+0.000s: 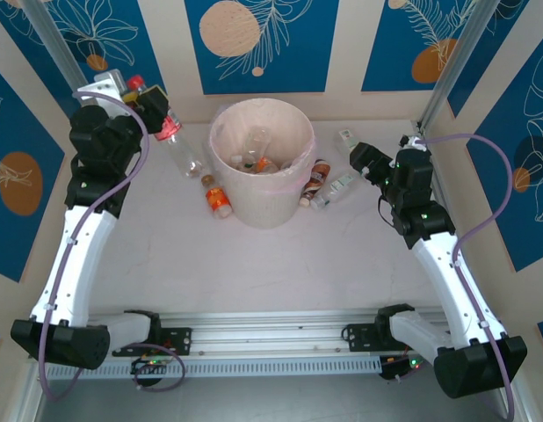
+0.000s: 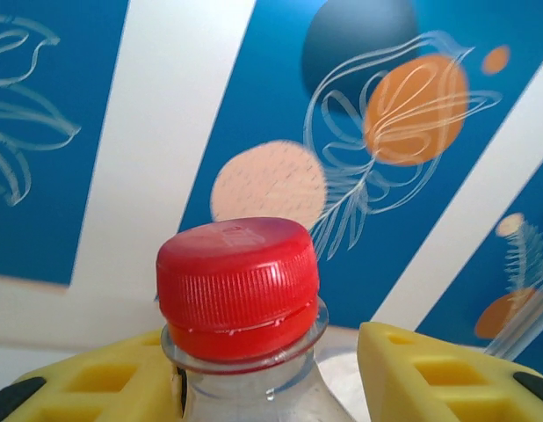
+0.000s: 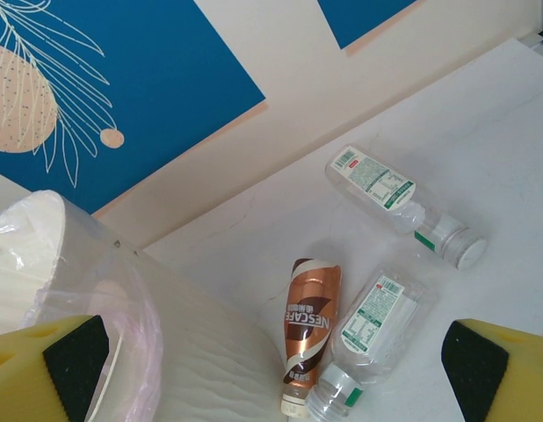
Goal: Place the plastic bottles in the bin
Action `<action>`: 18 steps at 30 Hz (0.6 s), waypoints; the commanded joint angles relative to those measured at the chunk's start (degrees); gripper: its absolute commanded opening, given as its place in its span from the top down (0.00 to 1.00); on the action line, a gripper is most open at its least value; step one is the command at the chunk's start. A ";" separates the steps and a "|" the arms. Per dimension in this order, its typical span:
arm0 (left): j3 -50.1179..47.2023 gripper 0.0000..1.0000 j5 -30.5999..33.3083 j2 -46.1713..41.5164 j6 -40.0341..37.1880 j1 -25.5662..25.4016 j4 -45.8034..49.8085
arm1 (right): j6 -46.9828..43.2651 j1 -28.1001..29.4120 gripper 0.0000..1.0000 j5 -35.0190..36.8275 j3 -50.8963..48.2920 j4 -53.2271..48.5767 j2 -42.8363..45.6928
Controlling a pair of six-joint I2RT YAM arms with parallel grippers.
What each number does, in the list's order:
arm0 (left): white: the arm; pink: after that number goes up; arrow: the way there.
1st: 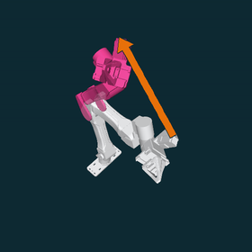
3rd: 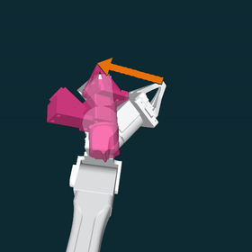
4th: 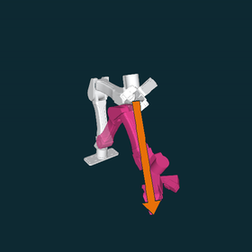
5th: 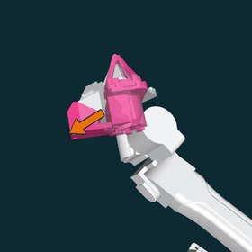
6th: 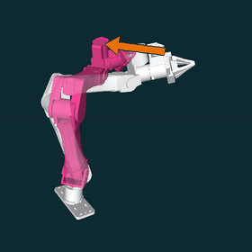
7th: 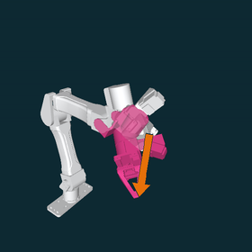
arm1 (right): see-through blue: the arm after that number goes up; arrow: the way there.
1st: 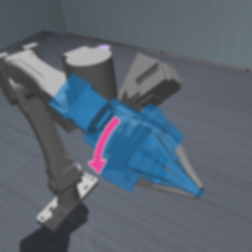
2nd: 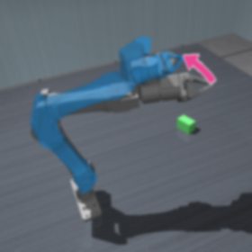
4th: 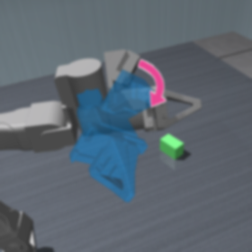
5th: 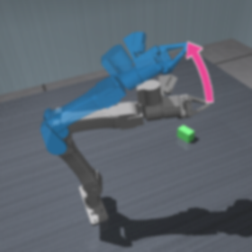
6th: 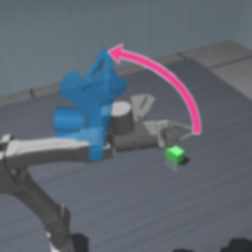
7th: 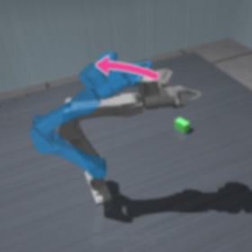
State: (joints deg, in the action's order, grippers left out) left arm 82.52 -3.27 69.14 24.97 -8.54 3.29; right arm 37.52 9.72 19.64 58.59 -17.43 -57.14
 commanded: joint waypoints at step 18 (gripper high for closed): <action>23.19 0.64 -2.05 24.12 -14.16 -16.32 8.36 | 0.64 -0.56 0.00 1.54 -1.28 -1.45 2.35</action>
State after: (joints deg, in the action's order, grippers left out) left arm 101.38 -11.14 92.09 16.08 -23.79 5.23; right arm 37.56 9.50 19.70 57.89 -18.11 -55.90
